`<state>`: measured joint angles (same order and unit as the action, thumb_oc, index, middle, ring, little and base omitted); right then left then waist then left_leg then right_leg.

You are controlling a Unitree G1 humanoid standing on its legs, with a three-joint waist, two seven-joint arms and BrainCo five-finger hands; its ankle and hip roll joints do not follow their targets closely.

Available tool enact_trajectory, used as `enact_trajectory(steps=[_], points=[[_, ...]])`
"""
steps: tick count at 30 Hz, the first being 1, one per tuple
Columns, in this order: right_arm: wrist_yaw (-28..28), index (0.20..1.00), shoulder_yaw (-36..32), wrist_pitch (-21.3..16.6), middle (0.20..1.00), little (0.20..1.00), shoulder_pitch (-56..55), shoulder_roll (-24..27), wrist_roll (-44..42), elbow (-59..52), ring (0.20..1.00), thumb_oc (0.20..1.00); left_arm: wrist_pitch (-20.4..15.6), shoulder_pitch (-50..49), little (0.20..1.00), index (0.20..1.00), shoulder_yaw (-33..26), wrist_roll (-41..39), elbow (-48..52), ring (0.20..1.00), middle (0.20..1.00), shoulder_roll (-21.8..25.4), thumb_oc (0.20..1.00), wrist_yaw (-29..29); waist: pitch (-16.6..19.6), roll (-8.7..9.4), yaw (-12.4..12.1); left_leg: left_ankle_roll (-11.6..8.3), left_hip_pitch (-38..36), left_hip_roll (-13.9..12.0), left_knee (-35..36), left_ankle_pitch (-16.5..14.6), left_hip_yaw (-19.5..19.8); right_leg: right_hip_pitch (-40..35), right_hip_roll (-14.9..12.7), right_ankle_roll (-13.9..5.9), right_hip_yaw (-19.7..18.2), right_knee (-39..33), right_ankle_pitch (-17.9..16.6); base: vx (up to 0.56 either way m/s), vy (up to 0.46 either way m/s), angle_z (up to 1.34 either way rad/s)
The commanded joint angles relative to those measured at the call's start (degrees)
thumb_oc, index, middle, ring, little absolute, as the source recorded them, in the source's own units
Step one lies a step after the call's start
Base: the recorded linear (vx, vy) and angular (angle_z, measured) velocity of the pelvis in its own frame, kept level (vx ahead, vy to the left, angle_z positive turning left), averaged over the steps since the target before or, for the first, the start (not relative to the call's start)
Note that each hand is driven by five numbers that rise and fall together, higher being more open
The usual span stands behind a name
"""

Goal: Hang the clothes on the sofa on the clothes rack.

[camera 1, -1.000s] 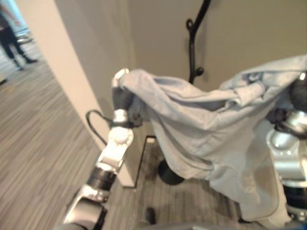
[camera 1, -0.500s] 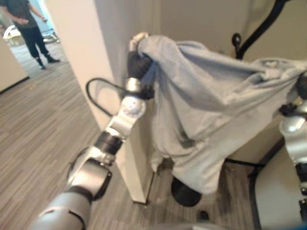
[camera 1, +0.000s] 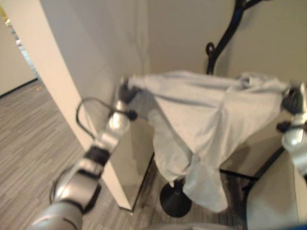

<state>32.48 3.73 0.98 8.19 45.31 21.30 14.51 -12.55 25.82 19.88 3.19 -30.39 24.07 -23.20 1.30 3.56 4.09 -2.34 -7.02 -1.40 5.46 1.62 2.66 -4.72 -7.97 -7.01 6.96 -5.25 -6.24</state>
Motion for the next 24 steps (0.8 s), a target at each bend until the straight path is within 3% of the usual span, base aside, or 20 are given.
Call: enact_trajectory(steps=[1, 6, 10, 11, 13, 15, 17, 19, 24], points=[[-3.38, 0.2, -1.01, -0.42, 0.2, 0.2, 6.81, 2.0, -0.13, 7.45, 0.2, 0.2, 1.09, 5.32, 0.2, 0.2, -4.81, -6.06, -8.79, 0.2, 0.2, 0.67, 0.2, 1.85, -0.4, -0.99, -1.85, -1.03, -0.68, -3.65, -0.46, -4.24, -4.36, 2.38, -3.59, -3.51, 0.07, 1.48, 0.2, 0.01, 0.011, -0.05], [-6.19, 0.2, 4.5, -2.24, 0.2, 0.2, 4.4, -7.41, -3.09, 8.83, 0.2, 0.2, 0.23, -4.05, 0.2, 0.2, -2.82, -13.34, -9.43, 0.2, 0.2, -7.47, 0.2, 5.16, -1.05, -0.73, -2.6, -1.0, -0.54, -3.74, -0.46, -4.09, -4.48, 2.25, -3.66, -3.15, 0.34, 1.14, 0.32, 0.0, 0.002, -0.01], [-7.11, 0.2, 6.85, -4.19, 0.2, 0.2, 2.52, -12.21, -4.23, 4.79, 0.2, 0.2, -0.66, -7.74, 0.2, 0.2, -1.77, -16.45, -6.45, 0.2, 0.2, -10.34, 0.2, 5.02, -1.29, -0.46, -3.22, -0.93, -0.45, -3.95, -0.46, -4.02, -4.19, 2.05, -3.59, -2.84, 0.51, 1.08, 0.59, 0.0, -0.014, 0.05], [-7.2, 0.2, 7.14, -4.78, 0.2, 0.2, 1.86, -13.48, -4.84, 4.07, 0.2, 0.2, -1.04, -8.44, 1.0, 1.0, -1.76, -17.43, -5.47, 1.0, 1.0, -10.95, 1.0, 4.78, -1.23, -0.35, -3.37, -0.93, -0.54, -3.97, -0.46, -4.06, -4.09, 1.97, -3.55, -2.78, 0.55, 1.05, 0.68, 0.0, -0.035, 0.09], [-7.06, 0.2, 7.64, -6.2, 0.2, 0.2, 1.2, -16.1, -7.87, 2.31, 0.2, 0.2, -1.64, -9.63, 1.0, 1.0, -1.93, -20.75, -3.85, 1.0, 1.0, -11.82, 1.0, 4.82, -1.33, -0.24, -3.67, -0.95, -0.62, -4.06, -0.46, -3.97, -3.96, 1.82, -3.45, -2.61, 0.61, 1.01, 0.81, 0.0, -0.011, 0.02], [-6.57, 1.0, 6.88, -9.06, 1.0, 1.0, 0.36, -19.44, -14.81, 0.47, 1.0, 1.0, -2.13, -10.64, 1.0, 1.0, -2.41, -23.87, -2.94, 1.0, 1.0, -12.22, 1.0, 4.36, -1.36, -0.24, -3.85, -0.96, -0.7, -4.11, -0.46, -3.85, -3.93, 1.68, -3.39, -2.43, 0.6, 0.95, 0.87, 0.0, 0.0, 0.0], [-8.28, 1.0, 6.18, -11.08, 1.0, 1.0, -1.21, -22.36, -22.25, -0.47, 1.0, 1.0, -2.18, -12.42, 1.0, 1.0, -4.27, -28.29, -2.12, 1.0, 1.0, -12.41, 1.0, 5.29, -1.43, -0.32, -4.0, -0.96, -0.64, -4.1, -0.46, -3.71, -3.87, 1.68, -3.35, -2.3, 0.57, 0.92, 0.91, 0.0, 0.0, 0.0], [-9.5, 1.0, 5.86, -12.83, 1.0, 1.0, -2.98, -24.2, -26.87, -1.19, 1.0, 1.0, -2.75, -13.67, 1.0, 1.0, -5.58, -27.5, -1.41, 1.0, 1.0, -12.17, 1.0, 4.55, -1.38, -0.35, -4.23, -1.04, -0.5, -4.12, -0.46, -3.54, -3.79, 1.63, -3.34, -2.22, 0.73, 0.9, 0.95, 0.0, 0.0, 0.0], [-11.43, 1.0, 3.83, -13.7, 1.0, 1.0, -8.24, -25.03, -29.55, -2.4, 1.0, 1.0, -3.82, -18.19, 1.0, 1.0, -10.88, -26.76, -2.91, 1.0, 1.0, -11.73, 1.0, 2.69, -1.0, -0.49, -4.56, -1.23, -0.54, -4.23, -0.46, -3.39, -4.03, 1.51, -3.42, -2.23, 0.9, 0.88, 1.05, 0.0, 0.0, 0.0]])
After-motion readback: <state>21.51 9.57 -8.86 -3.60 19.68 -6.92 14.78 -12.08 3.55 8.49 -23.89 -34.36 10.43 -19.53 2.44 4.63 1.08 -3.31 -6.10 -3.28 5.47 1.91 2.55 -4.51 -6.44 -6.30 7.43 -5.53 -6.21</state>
